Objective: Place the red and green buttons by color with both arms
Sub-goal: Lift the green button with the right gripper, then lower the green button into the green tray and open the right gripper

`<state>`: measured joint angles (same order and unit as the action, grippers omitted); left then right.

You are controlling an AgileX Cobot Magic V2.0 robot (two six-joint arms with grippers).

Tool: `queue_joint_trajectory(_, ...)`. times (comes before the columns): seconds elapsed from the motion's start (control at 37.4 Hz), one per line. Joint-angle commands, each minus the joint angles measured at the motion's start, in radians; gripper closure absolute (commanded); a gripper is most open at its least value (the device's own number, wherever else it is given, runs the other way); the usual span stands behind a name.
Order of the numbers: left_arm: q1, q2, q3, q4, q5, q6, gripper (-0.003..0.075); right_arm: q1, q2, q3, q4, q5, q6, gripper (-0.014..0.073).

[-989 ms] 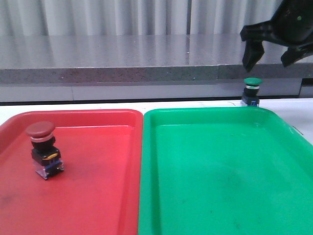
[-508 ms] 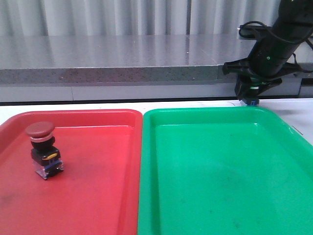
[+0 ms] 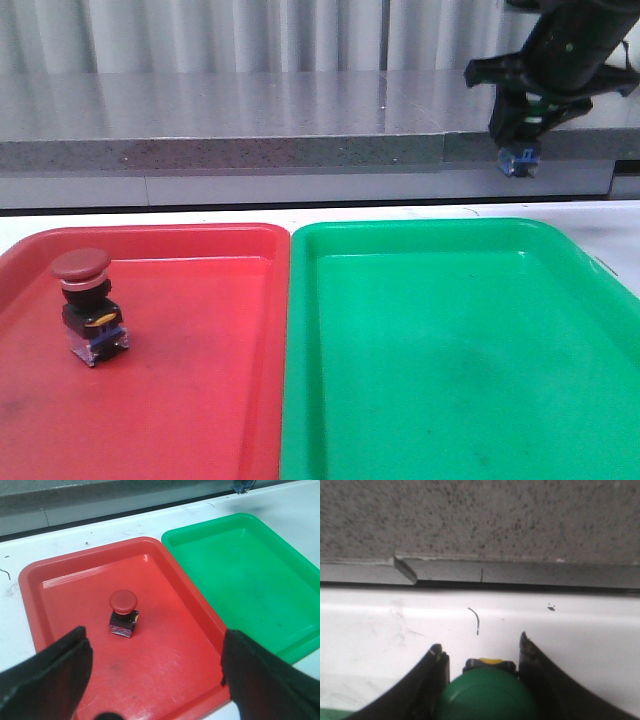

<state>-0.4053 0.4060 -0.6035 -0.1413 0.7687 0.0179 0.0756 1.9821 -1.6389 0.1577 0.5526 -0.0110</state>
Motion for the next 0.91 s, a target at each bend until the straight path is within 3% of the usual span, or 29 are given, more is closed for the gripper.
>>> queue_joint_trajectory(0.0, 0.004, 0.007, -0.027, -0.015, -0.075, -0.008, 0.0195, 0.007, -0.135, 0.0, 0.008, -0.017, -0.029, 0.0338)
queue_joint_trajectory(0.32, 0.004, 0.007, -0.027, -0.015, -0.075, -0.008, 0.0195, 0.113, -0.455, 0.321, 0.008, -0.127, -0.086, 0.0338)
queue_joint_trajectory(0.61, 0.004, 0.007, -0.027, -0.015, -0.075, -0.008, 0.0195, 0.278, -0.742, 0.677, 0.008, -0.165, -0.089, 0.0338)
queue_joint_trajectory(0.75, 0.004, 0.007, -0.027, -0.015, -0.075, -0.008, 0.0195, 0.355, -0.766, 0.783, 0.008, -0.181, -0.089, 0.0338)
queue_joint_trajectory(0.88, 0.004, 0.007, -0.027, -0.015, -0.075, -0.008, 0.0195, 0.366, -0.721, 0.845, 0.006, -0.268, -0.089, 0.0338)
